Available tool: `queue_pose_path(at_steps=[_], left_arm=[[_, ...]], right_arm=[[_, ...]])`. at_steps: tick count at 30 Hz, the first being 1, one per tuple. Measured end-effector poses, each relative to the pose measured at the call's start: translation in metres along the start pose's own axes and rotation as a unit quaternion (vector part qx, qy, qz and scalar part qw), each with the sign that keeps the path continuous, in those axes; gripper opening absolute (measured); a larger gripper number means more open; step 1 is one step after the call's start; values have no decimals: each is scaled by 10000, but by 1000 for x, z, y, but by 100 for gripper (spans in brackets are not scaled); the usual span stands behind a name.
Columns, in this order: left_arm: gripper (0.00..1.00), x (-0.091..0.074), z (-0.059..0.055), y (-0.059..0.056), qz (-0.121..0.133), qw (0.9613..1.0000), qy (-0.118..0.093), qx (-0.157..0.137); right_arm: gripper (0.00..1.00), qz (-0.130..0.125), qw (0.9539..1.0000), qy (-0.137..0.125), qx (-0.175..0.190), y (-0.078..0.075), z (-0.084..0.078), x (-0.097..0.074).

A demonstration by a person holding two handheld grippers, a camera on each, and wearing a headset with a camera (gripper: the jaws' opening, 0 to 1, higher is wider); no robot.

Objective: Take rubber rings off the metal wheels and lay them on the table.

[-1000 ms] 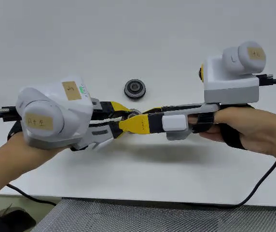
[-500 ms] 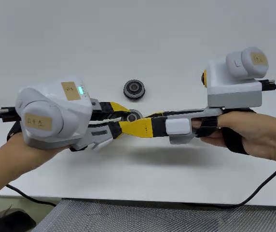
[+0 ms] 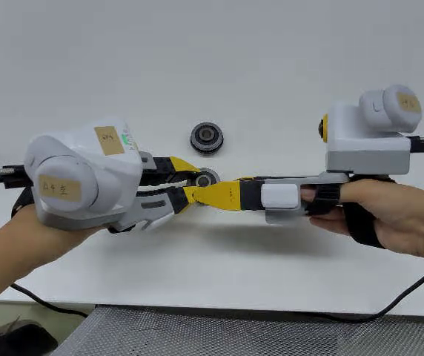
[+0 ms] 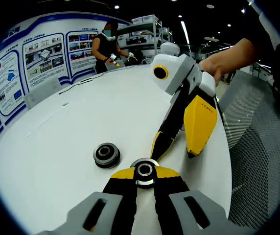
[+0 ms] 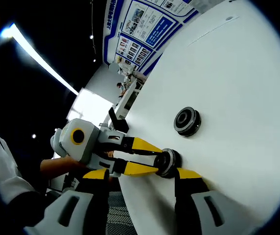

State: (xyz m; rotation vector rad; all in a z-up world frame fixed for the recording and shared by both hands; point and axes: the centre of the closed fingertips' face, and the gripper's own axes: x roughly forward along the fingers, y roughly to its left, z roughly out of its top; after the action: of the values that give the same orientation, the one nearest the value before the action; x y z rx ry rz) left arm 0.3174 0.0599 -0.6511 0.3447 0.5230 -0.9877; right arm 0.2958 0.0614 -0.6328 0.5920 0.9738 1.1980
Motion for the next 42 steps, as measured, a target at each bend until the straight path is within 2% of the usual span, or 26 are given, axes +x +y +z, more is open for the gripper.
queue_pose_path(at_steps=[6, 13, 18, 21, 28, 42], left_arm=[[12, 0, 0, 0, 3, 10000, 4, -3], [12, 0, -1, 1, 5, 10000, 14, 0], [12, 0, 0, 1, 11, 10000, 10, -2], [12, 0, 0, 1, 6, 10000, 16, 9], [12, 0, 0, 1, 7, 10000, 6, 2], [12, 0, 0, 1, 5, 10000, 10, 8]], right_arm=[[56, -44, 10000, -76, 11, -2, 3, -1], [57, -64, 10000, -41, -33, -2, 2, 0], [58, -26, 10000, -46, -24, 2, 2, 1], [57, -152, 9998, 0, -94, 0, 2, 2], [58, -218, 9996, 43, -181, 1, 1, 3], [59, -89, 9998, 89, -175, 7, 0, 2]])
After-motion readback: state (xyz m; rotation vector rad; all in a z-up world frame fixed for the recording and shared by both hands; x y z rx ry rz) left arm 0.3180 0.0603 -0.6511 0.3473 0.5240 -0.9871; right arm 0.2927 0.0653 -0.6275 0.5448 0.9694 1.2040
